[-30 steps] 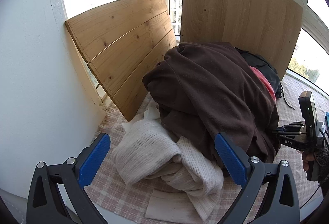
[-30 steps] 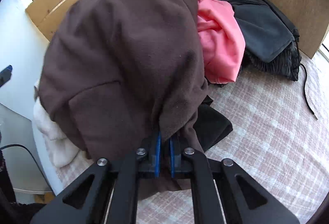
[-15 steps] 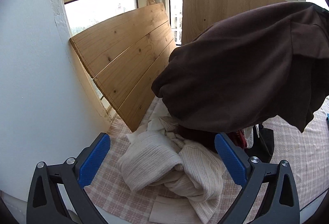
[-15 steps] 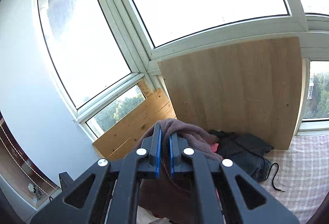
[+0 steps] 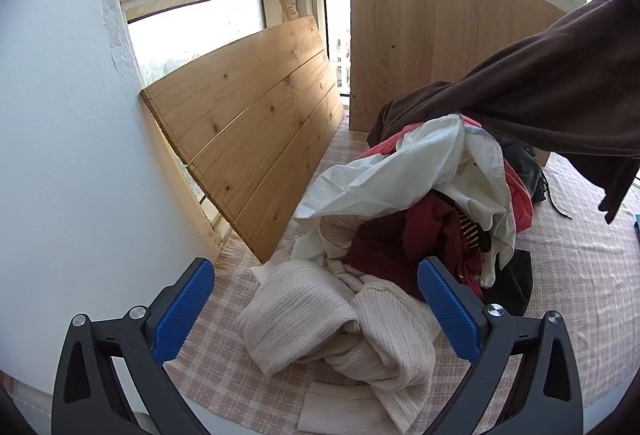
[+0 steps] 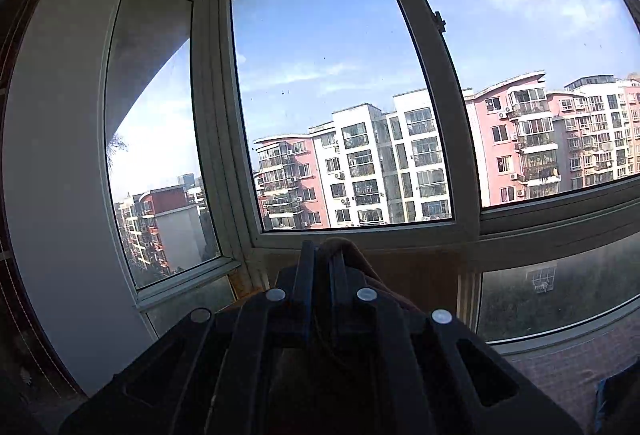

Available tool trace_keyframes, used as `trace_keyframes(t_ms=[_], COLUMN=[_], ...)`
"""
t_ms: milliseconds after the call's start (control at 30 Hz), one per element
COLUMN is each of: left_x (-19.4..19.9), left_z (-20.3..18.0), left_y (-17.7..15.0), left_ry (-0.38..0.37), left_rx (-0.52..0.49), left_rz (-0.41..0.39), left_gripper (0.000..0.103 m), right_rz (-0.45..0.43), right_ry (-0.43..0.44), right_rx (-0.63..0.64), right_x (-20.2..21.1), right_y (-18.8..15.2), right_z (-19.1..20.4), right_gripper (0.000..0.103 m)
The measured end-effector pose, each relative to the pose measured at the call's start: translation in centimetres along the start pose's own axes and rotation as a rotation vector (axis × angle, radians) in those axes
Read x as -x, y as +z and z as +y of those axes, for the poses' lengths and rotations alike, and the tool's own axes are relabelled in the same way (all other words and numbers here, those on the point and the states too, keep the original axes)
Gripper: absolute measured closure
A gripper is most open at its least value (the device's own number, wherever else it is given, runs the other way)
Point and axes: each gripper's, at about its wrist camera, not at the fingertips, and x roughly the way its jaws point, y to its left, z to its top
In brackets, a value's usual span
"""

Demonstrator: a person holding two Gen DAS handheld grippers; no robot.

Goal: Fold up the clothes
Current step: 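Lift the brown fleece up out of the heap with the right gripper, then grasp the fleece hem with the left gripper while the right gripper holds the fleece up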

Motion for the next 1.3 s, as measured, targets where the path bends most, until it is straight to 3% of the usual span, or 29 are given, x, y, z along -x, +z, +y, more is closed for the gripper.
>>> trace_keyframes(t_ms=[167,300,367,633,767,833,967,1100,1200,1300], left_x=[0.1,-0.1,-0.2,-0.6,-0.9,-1.1,-1.5,-2.8,-4.2,-5.3], left_z=[-1.8,-4.6,-6.5,-17.3,-25.0,-29.2,-38.1,-46.9,-51.1,-53.5], left_y=[0.2,0.2,0.1,-1.4,-3.8,-5.1,-8.0,-10.8,-12.5,-13.6], left_ry=[-0.048,-0.105,-0.135,-0.279,-0.371,-0.425,-0.504,-0.525,-0.625,-0.618], left_rx=[-0.047,-0.118,-0.164,-0.380,-0.544,-0.638,-0.831,-1.034,-1.174,-1.254], left_rz=[-0.003,0.005,0.009,0.029,0.036,0.044,0.025,-0.002,0.059,0.109], left_gripper=[0.001,0.001,0.001,0.001,0.001,0.001,0.001,0.001,0.001,0.002], right_rz=[-0.042,0.070,0.205,0.947,0.974,0.957,0.930,0.932,0.954,0.979], right_ry=[-0.167,-0.372,-0.468,-0.789,-0.721,-0.654,-0.591,-0.501,-0.430,-0.397], right_rx=[-0.055,-0.141,-0.185,-0.245,-0.207,-0.255,-0.256,-0.231,-0.244,-0.212], right_x=[6.7,8.3,7.2,1.4,4.1,6.0,8.5,9.5,9.4,8.9], right_y=[0.5,-3.4,-7.2,-29.1,-32.3,-32.3,-30.4,-30.7,-32.2,-33.8], right_z=[-3.6,-9.7,-13.6,-32.2,-34.6,-36.2,-38.1,-38.9,-39.2,-39.1], right_gripper=[0.097,0.097,0.097,0.097,0.086,0.074,0.073,0.072,0.072,0.072])
